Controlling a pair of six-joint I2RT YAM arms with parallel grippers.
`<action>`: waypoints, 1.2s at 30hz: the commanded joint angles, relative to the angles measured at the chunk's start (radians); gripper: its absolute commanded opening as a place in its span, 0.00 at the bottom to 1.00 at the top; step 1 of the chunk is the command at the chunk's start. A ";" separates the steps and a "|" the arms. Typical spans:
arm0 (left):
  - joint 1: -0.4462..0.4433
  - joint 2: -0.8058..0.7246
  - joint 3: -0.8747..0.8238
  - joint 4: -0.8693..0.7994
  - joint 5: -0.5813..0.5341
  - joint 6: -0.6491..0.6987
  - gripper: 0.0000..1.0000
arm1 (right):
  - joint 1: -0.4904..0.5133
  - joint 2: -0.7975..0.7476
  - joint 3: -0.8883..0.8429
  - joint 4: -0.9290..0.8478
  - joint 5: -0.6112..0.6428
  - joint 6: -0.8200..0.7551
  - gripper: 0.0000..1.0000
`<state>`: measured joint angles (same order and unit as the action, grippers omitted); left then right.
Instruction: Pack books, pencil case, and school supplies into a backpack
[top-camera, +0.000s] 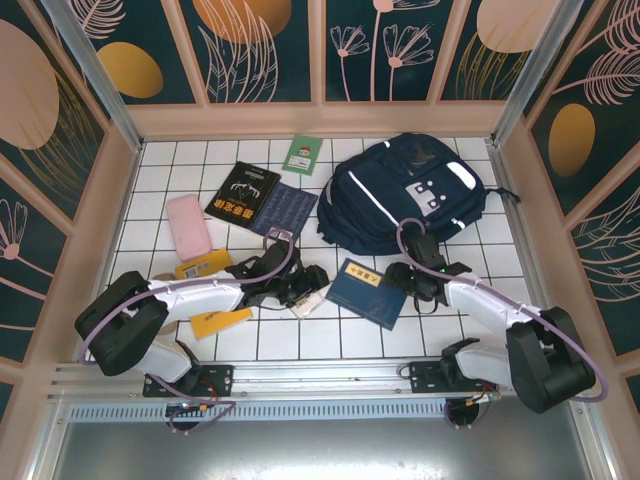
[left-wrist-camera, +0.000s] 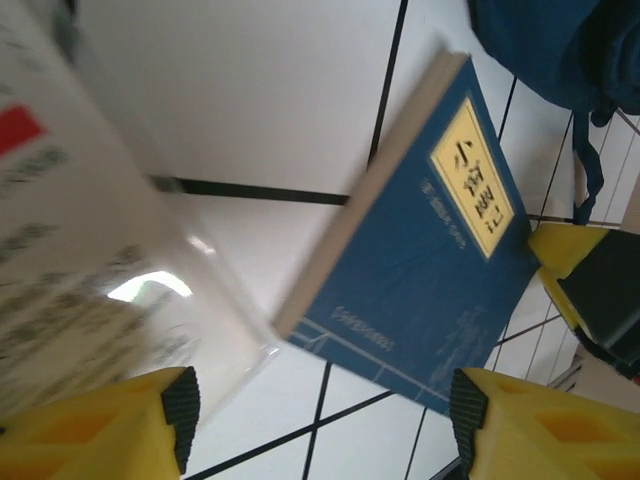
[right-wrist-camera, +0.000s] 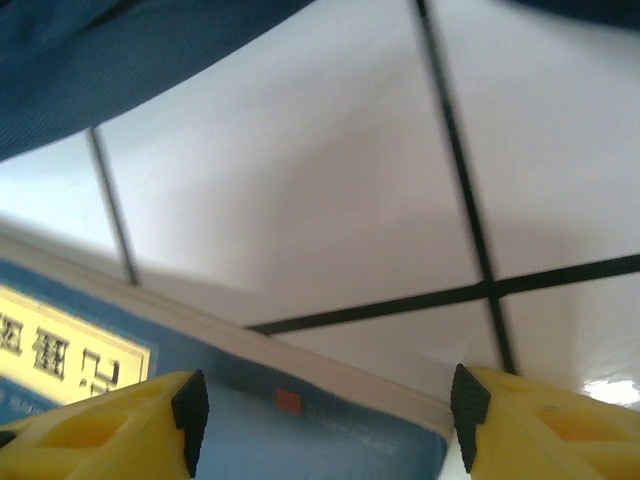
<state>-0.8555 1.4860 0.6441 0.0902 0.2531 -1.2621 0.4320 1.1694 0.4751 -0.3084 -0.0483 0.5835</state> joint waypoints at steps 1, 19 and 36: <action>-0.030 0.054 0.001 0.145 -0.005 -0.074 0.64 | 0.038 -0.083 -0.028 -0.031 -0.084 0.032 0.65; -0.036 0.315 0.254 -0.087 -0.151 0.084 0.66 | 0.273 -0.115 -0.077 0.051 -0.093 0.216 0.64; -0.018 0.060 0.197 -0.194 -0.164 0.062 0.67 | 0.197 -0.057 0.117 -0.161 0.103 0.015 0.68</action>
<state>-0.8654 1.5620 0.8963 -0.0956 0.0685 -1.1542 0.6601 1.0840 0.5583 -0.4519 0.0486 0.6872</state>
